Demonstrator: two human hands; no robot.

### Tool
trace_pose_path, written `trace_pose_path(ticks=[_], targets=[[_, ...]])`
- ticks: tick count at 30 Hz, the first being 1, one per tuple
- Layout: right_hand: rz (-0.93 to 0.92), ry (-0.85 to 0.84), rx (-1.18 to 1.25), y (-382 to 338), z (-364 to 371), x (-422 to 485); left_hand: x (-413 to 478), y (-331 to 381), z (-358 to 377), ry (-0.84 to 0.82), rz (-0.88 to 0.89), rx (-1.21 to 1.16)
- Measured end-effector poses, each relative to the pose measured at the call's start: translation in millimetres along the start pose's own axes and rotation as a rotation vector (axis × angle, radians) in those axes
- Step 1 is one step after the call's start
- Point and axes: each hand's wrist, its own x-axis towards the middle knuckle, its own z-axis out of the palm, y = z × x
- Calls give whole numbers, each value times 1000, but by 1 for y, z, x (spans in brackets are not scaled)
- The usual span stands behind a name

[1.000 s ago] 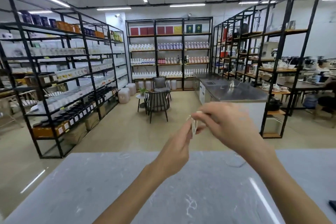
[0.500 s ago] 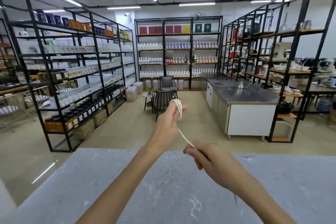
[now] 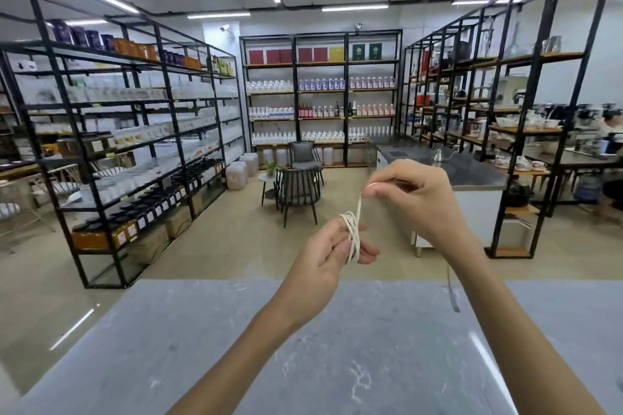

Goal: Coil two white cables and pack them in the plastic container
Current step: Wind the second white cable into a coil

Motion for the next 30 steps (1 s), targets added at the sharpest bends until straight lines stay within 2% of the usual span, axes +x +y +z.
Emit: trace_pose_path(ticks=[4,7,9,12,13,15,17,18,20,22,25,30], targets=[[293,-176,118,6,26,-1,-3,6,-5,-48,90,-81],[438,-218,172,12,53,-30,2,4,-19,-44,102,-200],[477,-242,114,11,67,-58,6,-4,-26,49,42,-305],[533,-446,-51,-2,73,-95,15,-21,-27,234,-65,-288],[513,-513,-132,-8,70,-101,16,-25,-26,262,-81,-209],[354,-578,-423,-19,55,-97,10,-33,-22,220,-71,-4],[133,-469,-721,-26,33,-79,-3,-38,-12,100,-16,135],[42,-386,-775,-26,20,-67,-10,-38,-5,40,25,141],[-72,-287,-682,-24,-3,-46,-20,-33,5,-27,87,60],[-54,-253,-396,-15,-11,-34,-20,-21,8,-56,91,-72],[77,-219,19,3,2,-36,-14,-8,-1,-138,47,-219],[372,-167,383,18,21,-56,-15,-5,-11,-251,-45,-325]])
